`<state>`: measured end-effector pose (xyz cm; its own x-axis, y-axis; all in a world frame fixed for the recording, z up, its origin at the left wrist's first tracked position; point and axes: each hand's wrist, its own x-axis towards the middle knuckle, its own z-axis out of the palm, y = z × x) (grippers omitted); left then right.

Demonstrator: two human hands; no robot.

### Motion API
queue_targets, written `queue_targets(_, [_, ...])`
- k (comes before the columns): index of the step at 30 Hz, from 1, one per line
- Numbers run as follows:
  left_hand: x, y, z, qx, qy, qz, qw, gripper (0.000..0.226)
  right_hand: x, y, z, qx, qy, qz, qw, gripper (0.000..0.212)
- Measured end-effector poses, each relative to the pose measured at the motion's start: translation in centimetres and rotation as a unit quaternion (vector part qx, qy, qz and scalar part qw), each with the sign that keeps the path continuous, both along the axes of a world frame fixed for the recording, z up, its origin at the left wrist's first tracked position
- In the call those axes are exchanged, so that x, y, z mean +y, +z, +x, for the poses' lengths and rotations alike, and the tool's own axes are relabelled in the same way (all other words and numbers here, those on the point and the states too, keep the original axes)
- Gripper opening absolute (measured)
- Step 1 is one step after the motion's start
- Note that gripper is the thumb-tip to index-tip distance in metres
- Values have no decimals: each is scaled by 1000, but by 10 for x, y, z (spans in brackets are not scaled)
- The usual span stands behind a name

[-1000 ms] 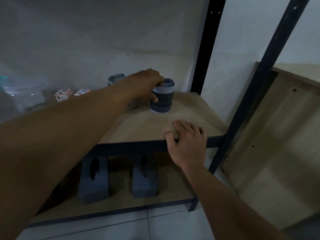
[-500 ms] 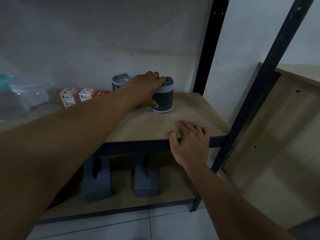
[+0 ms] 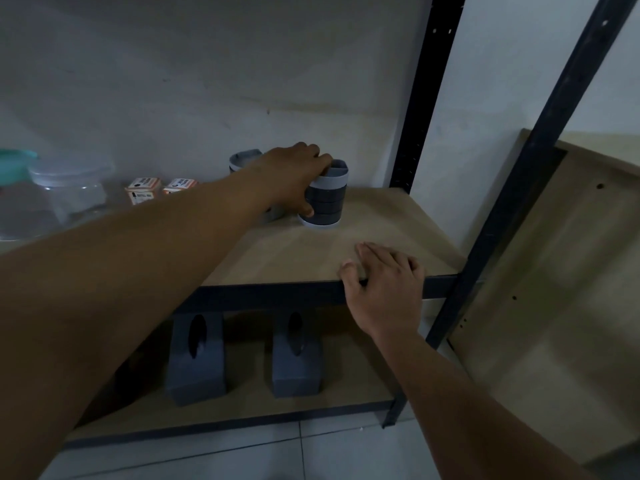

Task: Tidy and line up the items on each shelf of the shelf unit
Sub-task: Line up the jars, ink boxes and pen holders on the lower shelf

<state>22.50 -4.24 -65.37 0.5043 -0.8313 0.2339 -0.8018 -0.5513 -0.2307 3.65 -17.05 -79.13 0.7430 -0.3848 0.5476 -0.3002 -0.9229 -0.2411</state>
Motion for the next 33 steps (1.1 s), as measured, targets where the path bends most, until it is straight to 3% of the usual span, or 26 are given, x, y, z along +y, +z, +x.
queue_targets(5, [35, 21, 0, 78, 14, -59, 995, 88, 1, 0, -1, 6, 3, -7, 1000, 56])
queue_targets(11, [90, 20, 12, 64, 60, -23, 996, 92, -1, -1, -3, -7, 26, -18, 999, 56])
queue_targets(21, [95, 0, 25, 67, 63, -97, 991, 58, -5, 2, -9, 26, 56, -33, 998, 83])
queue_targets(33, [74, -8, 1, 5, 82, -127, 989, 66, -2, 3, -12, 5, 53, -26, 998, 83])
